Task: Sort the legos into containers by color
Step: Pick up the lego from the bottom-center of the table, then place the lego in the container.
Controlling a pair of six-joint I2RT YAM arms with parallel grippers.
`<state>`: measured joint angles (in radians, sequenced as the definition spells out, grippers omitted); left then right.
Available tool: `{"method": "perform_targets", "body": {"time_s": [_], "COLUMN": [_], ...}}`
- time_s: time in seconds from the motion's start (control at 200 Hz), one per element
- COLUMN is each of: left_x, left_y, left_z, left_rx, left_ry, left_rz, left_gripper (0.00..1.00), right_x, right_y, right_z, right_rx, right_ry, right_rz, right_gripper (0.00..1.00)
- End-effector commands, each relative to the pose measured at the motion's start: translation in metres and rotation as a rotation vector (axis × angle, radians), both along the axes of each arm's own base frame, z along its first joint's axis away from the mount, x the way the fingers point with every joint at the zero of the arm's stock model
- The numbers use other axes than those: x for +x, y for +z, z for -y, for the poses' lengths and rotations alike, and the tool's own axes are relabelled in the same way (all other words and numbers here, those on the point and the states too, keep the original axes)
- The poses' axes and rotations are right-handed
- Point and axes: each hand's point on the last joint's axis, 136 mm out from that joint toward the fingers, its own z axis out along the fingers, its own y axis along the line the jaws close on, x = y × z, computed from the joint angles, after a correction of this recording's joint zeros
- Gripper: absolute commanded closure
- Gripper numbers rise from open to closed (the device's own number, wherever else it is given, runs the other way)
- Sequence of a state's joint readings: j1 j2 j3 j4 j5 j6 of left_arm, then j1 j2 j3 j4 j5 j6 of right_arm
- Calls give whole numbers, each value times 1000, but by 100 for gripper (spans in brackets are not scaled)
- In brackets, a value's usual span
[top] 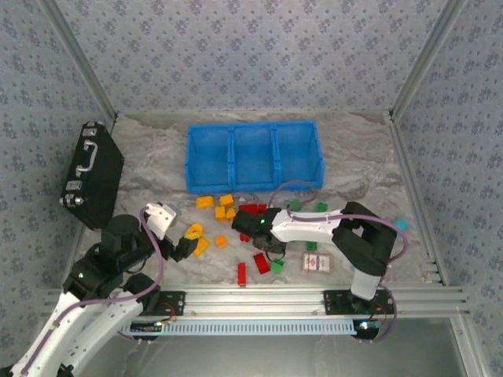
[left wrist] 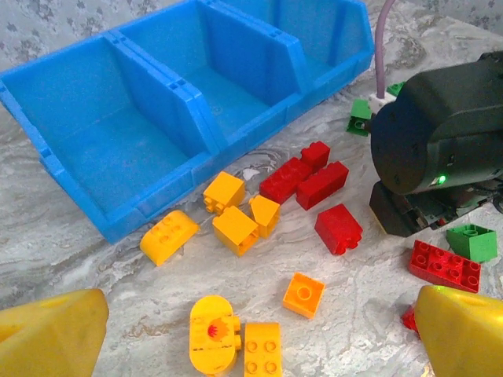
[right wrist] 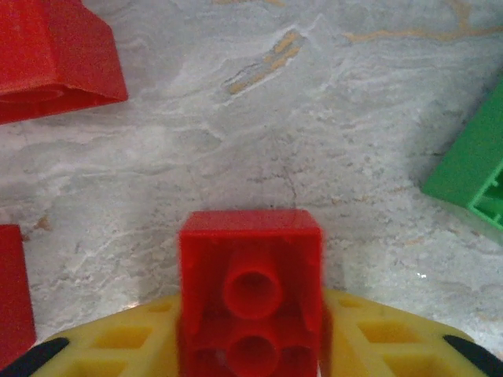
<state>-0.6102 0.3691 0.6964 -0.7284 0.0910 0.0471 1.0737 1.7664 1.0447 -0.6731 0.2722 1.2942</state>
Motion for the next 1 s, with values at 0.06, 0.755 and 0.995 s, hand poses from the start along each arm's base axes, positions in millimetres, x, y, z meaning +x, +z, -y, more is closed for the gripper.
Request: {"method": "perform_targets", "body": {"time_s": [0.06,0.755,0.995], "left_x": [11,50,53], "left_y": [-4,-48,-64], "left_z": [15,39,47], "left_rx": [-50,-32,-8], "left_ry": [-6,64,45], "left_rz": [-36,-170,-214], "left_gripper": [0,0,0], "right_x": [6,106,185], "right_y": [-5,134,130], "right_z": [10,41,68], "right_rx": [-76,21,7], "right_ry": [98,319,244], "right_rz": [5,249,309], "right_gripper": [64,71,71]}}
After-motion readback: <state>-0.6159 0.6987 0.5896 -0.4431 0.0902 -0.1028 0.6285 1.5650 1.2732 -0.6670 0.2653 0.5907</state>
